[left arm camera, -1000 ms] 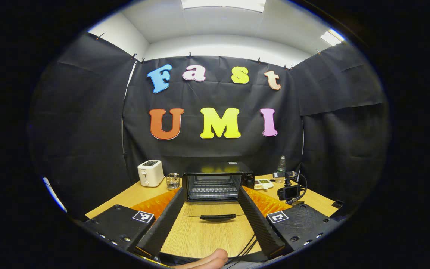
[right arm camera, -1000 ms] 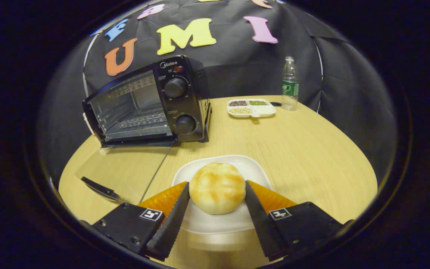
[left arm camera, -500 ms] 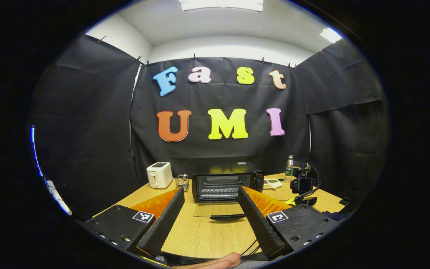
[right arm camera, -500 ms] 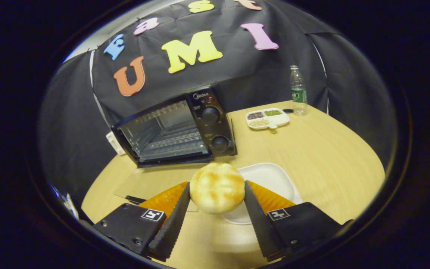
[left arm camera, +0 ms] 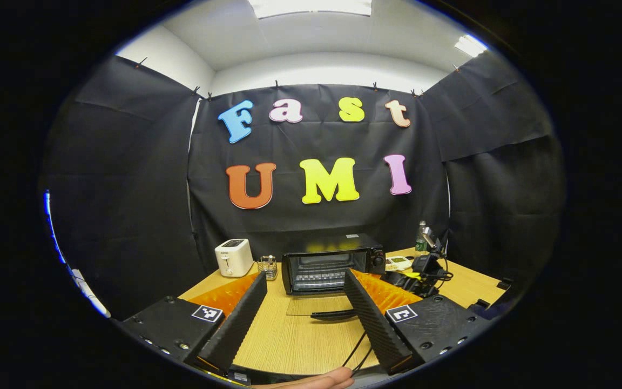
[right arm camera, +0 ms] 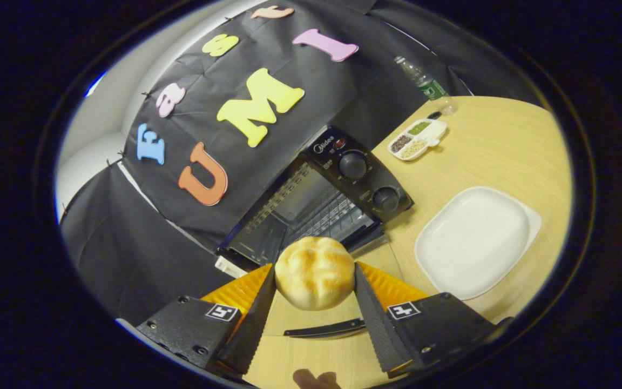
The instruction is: Open the electric oven with the left hand, put the food in, and close the electric oven.
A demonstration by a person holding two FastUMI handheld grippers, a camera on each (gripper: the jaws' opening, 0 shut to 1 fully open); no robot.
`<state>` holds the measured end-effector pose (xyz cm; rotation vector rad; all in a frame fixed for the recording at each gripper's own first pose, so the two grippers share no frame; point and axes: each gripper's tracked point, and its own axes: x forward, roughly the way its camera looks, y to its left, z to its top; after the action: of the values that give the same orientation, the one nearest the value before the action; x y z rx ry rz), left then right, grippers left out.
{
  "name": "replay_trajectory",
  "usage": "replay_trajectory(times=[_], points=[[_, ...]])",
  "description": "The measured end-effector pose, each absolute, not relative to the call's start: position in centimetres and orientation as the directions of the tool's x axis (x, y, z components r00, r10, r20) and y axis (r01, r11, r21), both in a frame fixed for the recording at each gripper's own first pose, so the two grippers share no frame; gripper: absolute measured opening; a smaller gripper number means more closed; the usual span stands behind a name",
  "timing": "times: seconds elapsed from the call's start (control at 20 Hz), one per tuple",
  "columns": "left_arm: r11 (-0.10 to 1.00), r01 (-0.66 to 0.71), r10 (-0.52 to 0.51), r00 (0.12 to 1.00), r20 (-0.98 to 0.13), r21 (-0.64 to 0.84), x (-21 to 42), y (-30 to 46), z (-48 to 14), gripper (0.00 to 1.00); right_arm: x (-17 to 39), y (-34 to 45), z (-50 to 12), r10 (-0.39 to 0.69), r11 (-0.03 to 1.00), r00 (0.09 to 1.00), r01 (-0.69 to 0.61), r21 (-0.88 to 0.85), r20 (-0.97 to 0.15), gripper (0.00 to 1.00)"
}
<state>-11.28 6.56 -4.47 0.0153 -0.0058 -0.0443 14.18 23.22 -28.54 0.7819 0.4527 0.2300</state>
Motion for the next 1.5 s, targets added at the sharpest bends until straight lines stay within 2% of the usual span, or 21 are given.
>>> replay_trajectory(times=[0.25,0.35,0.55,0.8,0.95,1.4,1.5], points=[[0.999,0.039,-0.039,0.999,-0.013,0.009,-10.5,7.6,-5.2,0.94,18.7,26.9,-29.1,0.322,0.654,0.913,-0.022,0.756,-0.252,0.84],[1.0,0.025,-0.025,0.999,-0.027,0.006,-9.8,8.4,-5.9,0.94,20.9,28.1,-29.8,0.304,0.68,0.913,-0.009,0.733,-0.271,0.84],[1.0,0.0,0.0,0.999,-0.033,0.004,-8.0,10.5,-6.7,0.94,25.9,29.0,-29.7,0.258,0.724,0.936,-0.023,0.69,-0.239,0.84],[1.0,-0.013,0.013,0.999,-0.047,-0.005,-6.5,12.1,-8.1,0.94,30.3,28.7,-30.5,0.182,0.832,0.957,-0.028,0.554,-0.225,0.85],[0.999,-0.03,0.032,0.998,-0.054,0.042,-5.3,13.3,-8.9,0.94,31.8,29.4,-29.6,0.166,0.868,0.971,-0.062,0.493,-0.17,0.87],[0.999,-0.015,0.017,0.998,-0.067,0.029,-4.4,13.6,-9.5,0.94,33.5,30.5,-29.7,0.133,0.901,0.977,-0.048,0.431,-0.169,0.87],[1.0,-0.014,0.016,0.997,-0.074,0.027,-4.6,13.5,-9.8,0.94,33.6,30.4,-29.3,0.114,0.913,0.98,-0.038,0.406,-0.165,0.91]])
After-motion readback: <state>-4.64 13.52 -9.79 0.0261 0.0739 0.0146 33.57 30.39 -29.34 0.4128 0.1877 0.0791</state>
